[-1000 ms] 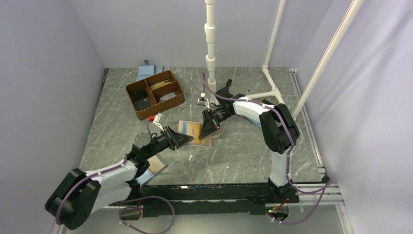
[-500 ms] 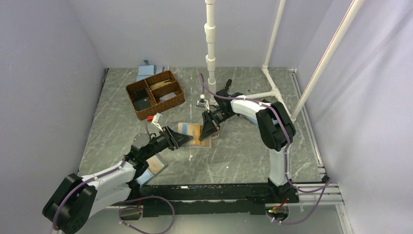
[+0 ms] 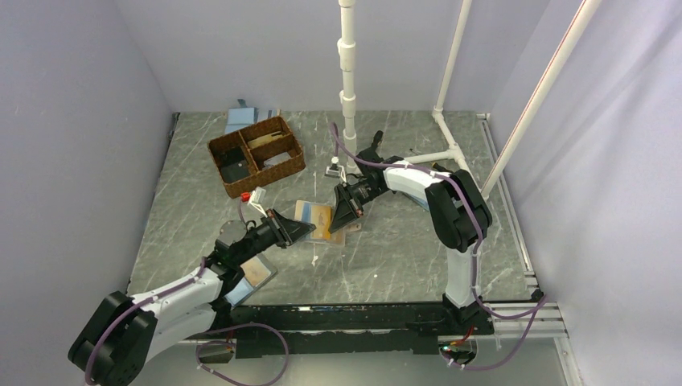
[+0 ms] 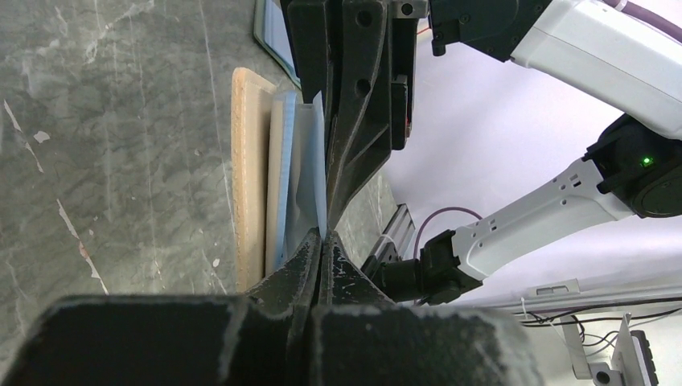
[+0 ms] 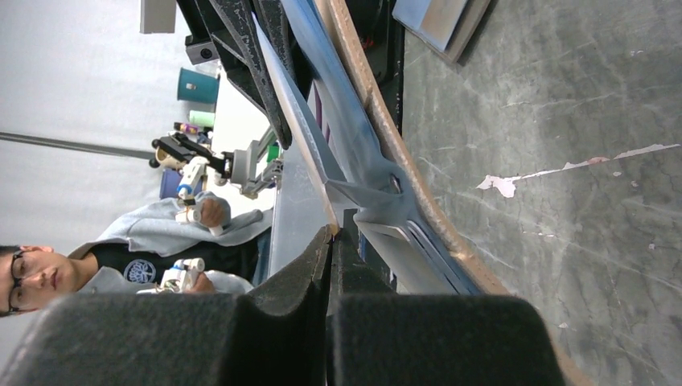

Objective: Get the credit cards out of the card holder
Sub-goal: Remove the credit card from the card holder.

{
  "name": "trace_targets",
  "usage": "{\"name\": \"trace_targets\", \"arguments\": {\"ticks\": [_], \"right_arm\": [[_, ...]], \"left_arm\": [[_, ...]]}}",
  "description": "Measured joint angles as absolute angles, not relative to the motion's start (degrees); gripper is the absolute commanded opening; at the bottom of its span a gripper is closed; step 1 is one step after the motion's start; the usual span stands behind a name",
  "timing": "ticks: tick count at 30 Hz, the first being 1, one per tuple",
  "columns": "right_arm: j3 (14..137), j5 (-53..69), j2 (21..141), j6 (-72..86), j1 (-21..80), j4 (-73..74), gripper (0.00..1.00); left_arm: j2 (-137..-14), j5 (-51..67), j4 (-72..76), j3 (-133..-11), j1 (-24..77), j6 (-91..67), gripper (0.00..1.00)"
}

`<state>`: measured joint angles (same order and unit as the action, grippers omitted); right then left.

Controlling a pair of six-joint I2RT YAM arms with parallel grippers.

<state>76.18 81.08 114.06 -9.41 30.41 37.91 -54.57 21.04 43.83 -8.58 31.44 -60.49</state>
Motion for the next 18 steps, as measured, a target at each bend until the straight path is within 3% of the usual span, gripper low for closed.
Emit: {"name": "trace_targets", "arguments": {"ticks": [8,11,14,17,18], "right_arm": [[76.25,81.52,114.08,-11.4,30.41,39.64,0.24],[76.4,81.49,114.1,-11.97,30.41,40.36,0.25],[76.47,81.47,114.13,-12.01,30.35,40.6,0.21],[76.49,81.41,114.13,-11.9,30.13,40.58,0.0],[76.49,81.3,114.15,-11.79,30.06,40.51,0.0]], "left_arm": [[-56.9,21.98,46.46,-8.58,31.44,-60.6,0.0],[-59.2,22.63,48.51,-8.58,31.44,-60.77,0.0],[-61.34,22.94,50.92,-8.58,31.42,-60.99,0.0],[-62.67,23.2,52.88,-8.58,31.42,-61.21,0.0],[-62.87,23.29,53.25,-8.58,31.42,-61.23,0.0]]}}
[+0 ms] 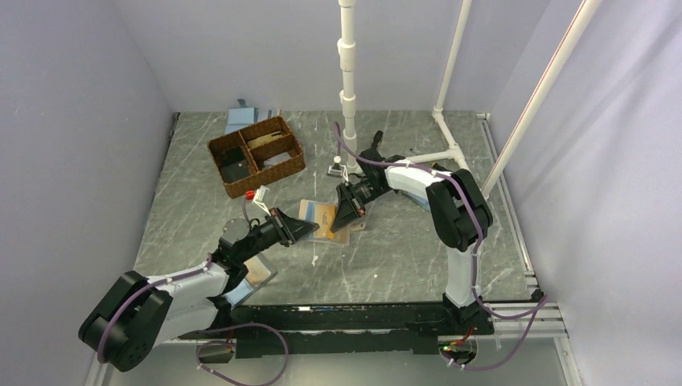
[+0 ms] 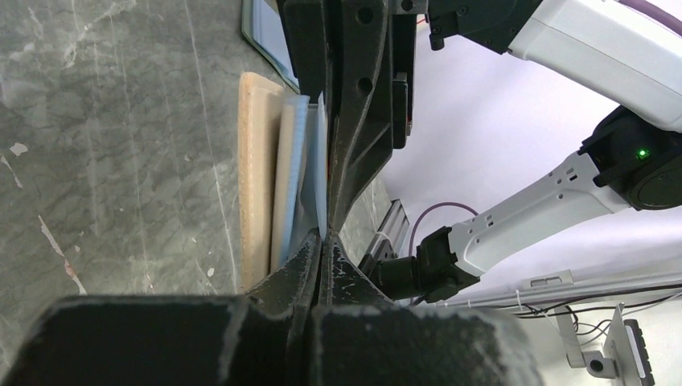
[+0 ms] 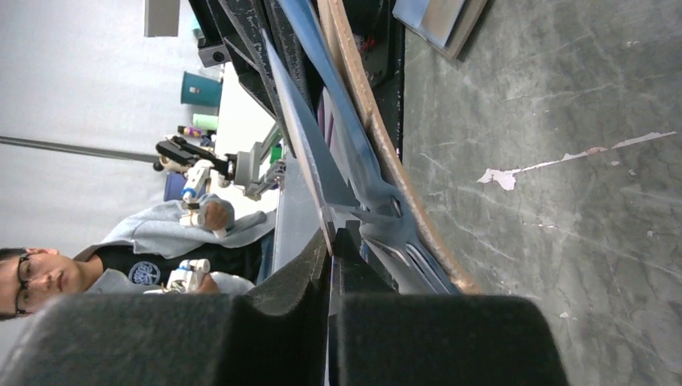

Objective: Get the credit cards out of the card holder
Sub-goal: Remove the credit card from the card holder.

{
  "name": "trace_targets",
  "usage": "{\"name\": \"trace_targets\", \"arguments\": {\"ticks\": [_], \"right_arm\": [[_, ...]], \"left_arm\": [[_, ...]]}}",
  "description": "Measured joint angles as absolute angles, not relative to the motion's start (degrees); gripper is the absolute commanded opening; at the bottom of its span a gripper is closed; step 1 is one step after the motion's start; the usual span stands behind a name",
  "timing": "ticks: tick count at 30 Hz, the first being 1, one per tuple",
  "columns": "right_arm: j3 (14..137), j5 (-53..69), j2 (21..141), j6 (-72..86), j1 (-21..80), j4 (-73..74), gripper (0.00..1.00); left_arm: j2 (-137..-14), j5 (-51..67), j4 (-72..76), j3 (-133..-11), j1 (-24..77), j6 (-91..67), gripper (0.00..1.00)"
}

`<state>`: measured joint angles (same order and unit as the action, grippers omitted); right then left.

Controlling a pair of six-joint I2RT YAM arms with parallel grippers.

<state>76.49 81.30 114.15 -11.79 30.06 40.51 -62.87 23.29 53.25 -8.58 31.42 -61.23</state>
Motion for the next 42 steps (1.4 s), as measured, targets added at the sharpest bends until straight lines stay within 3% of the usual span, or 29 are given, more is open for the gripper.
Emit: {"name": "trace_targets", "arguments": {"ticks": [7,19,28,34,42], "right_arm": [[76.49,81.41,114.21,-10.02,29.93,39.83,0.0],[76.4,77.87,114.21,-8.75,29.82,37.93,0.0],[76.42,74.08,114.1,-10.55,29.82,38.13,0.0],[76.4,71.13,110.98,-12.03,29.8,38.54,0.0],[76.36,69.17,104.92,-13.02,29.63,38.48,0.0]], "left_arm": [[-61.1,22.48,52.01,-8.01,31.29,-61.14,0.0],[-44.97,18.52,41.54,-2.68,28.4,-60.73,0.0],[-42.59,16.99,35.2,-1.19,27.81,-60.73,0.0],[-46.52,16.67,36.14,-1.17,27.7,-60.95,0.0],[-64.38,18.83,45.58,-2.33,27.57,-61.73,0.0]]}}
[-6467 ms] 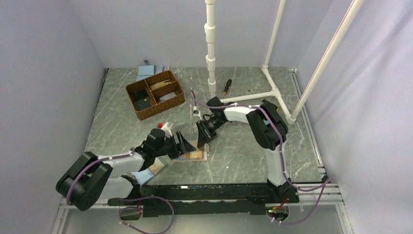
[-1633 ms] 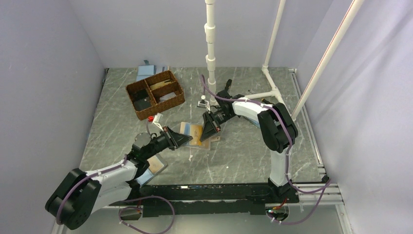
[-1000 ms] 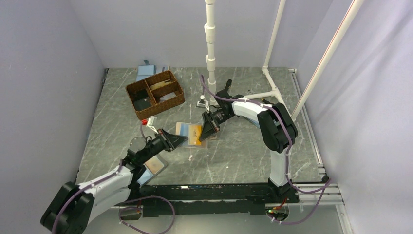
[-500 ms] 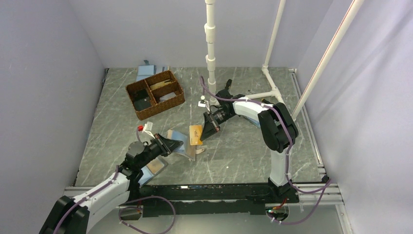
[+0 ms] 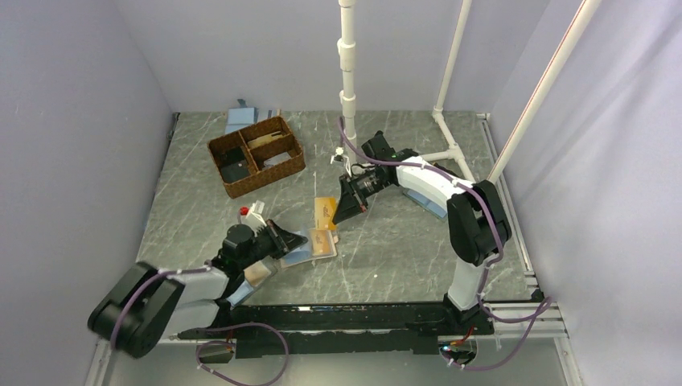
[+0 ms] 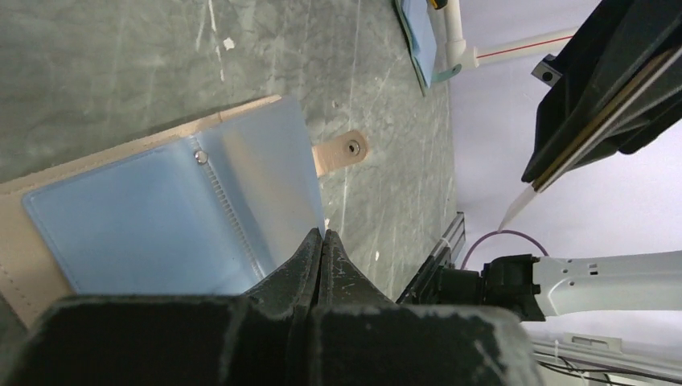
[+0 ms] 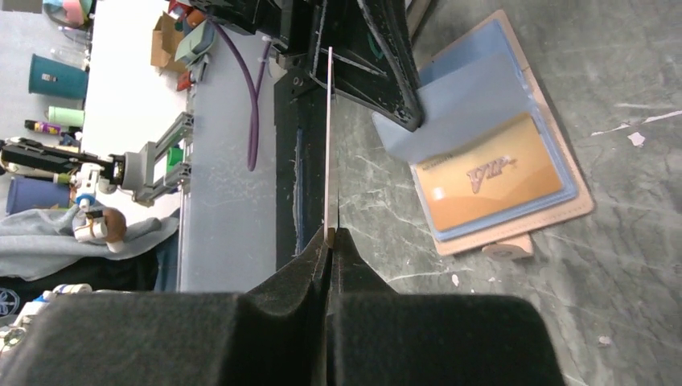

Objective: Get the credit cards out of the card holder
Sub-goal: Remove the credit card from the card holder, then place the credit card in the storage box.

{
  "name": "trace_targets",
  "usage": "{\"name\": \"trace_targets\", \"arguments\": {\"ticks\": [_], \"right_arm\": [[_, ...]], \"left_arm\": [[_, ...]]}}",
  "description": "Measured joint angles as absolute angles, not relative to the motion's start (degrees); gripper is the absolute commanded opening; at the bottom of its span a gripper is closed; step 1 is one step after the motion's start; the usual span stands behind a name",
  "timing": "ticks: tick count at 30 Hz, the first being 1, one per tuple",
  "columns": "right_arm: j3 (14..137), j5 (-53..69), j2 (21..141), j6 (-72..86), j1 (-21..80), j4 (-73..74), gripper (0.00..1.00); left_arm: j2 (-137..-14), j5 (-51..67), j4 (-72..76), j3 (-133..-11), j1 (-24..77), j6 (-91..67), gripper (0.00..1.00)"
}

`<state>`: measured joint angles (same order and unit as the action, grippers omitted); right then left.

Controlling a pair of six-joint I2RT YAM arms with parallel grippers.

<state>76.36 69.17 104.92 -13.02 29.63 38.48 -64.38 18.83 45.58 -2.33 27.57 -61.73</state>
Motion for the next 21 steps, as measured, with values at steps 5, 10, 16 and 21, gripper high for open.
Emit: {"name": "trace_targets", "arguments": {"ticks": [5,10,16,21], "right_arm": [[76.12,68.79,104.86,-13.34,28.77,38.5,0.0],[76.03,68.42,104.86,-13.43,27.88,38.5,0.0],[75.9,68.05,104.88,-13.85,27.77,38.54,0.0],[75.9,67.99,104.88,-14.06,27.79,38.65,0.0]], "left_arm": [[-77.62,21.08,55.51,-5.82,27.57,-63.24,0.0],[-87.57,21.41,65.71,-5.96,27.57,-65.39,0.0],[-94.11,20.16,74.63,-3.2,27.55,-68.12,0.0],[-95.09,18.06,75.44,-0.54,27.55,-70.0,0.0]]}}
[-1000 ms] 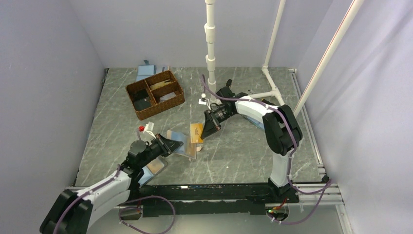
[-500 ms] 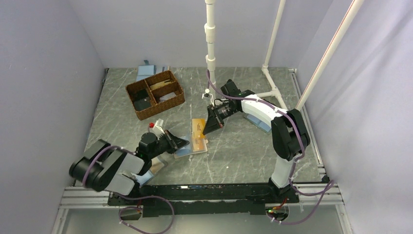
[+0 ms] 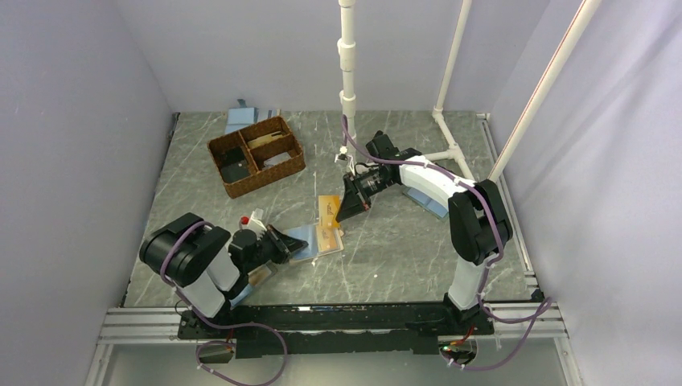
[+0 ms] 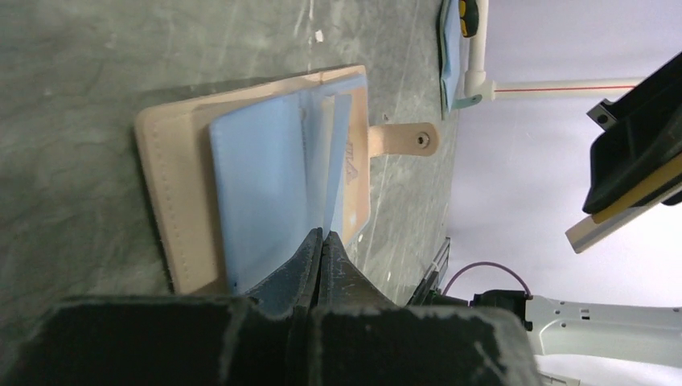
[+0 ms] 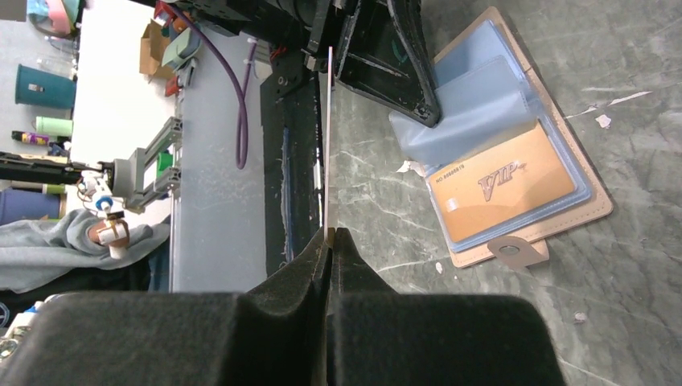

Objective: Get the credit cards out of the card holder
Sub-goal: Place the credit card in the storage box.

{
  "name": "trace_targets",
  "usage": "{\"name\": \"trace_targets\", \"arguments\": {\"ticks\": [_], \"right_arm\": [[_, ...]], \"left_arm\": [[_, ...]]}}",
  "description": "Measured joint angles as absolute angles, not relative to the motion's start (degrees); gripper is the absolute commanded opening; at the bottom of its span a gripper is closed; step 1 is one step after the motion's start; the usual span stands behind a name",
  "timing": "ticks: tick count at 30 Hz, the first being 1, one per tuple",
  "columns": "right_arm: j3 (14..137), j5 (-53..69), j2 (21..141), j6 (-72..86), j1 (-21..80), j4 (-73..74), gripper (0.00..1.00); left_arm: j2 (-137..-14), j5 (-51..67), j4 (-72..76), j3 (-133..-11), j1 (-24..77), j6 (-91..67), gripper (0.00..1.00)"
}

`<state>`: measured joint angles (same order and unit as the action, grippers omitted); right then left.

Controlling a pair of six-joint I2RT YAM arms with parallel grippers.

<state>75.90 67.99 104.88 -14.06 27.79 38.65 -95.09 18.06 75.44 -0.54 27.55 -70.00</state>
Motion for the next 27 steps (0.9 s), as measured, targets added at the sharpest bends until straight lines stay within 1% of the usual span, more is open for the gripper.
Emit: {"name": "trace_targets", "arguments": {"ticks": [4,7,8,12,14,15,18,20,21,22,27], "right_arm": [[75.9,67.96,104.88,-14.15,27.77,38.92,0.0],[75.9,67.94,104.88,-14.17,27.77,39.05,0.0],[75.9,67.94,104.88,-14.2,27.77,39.07,0.0],[75.9,67.92,104.88,-14.46,27.79,39.4,0.0],[75.9,67.83,104.9,-14.59,27.81,39.51,0.0],[75.9,67.79,104.9,-14.63,27.88,39.55,0.0],[75.9,67.77,104.9,-14.66,28.12,39.72,0.0],[75.9,67.75,104.92,-14.7,28.25,39.83,0.0],[75.9,67.75,104.92,-14.74,28.34,39.83,0.0],[75.9,67.75,104.92,-14.79,28.34,39.83,0.0],[75.9,67.75,104.92,-14.83,28.6,39.83,0.0]], "left_arm": [[-92.68,16.62,70.74,-0.49,27.55,-70.74,0.01],[-86.24,15.14,63.18,-0.58,27.55,-71.2,0.04],[-83.66,14.68,60.27,-0.64,27.55,-71.16,0.1],[-67.61,11.97,43.13,-1.41,27.57,-70.19,0.37],[-59.61,10.26,34.24,-2.28,27.57,-69.56,0.58],[-56.38,9.52,30.92,-2.52,27.57,-69.08,0.64],[-46.13,7.31,19.18,-3.09,27.57,-68.42,0.76],[-43.0,6.48,14.04,-3.14,27.55,-68.01,0.87],[-41.43,6.09,10.85,-3.18,27.55,-67.59,0.95],[-40.29,5.8,7.92,-3.27,27.55,-66.96,0.99],[-34.2,4.49,-3.05,-7.27,27.57,-63.96,0.99]]}}
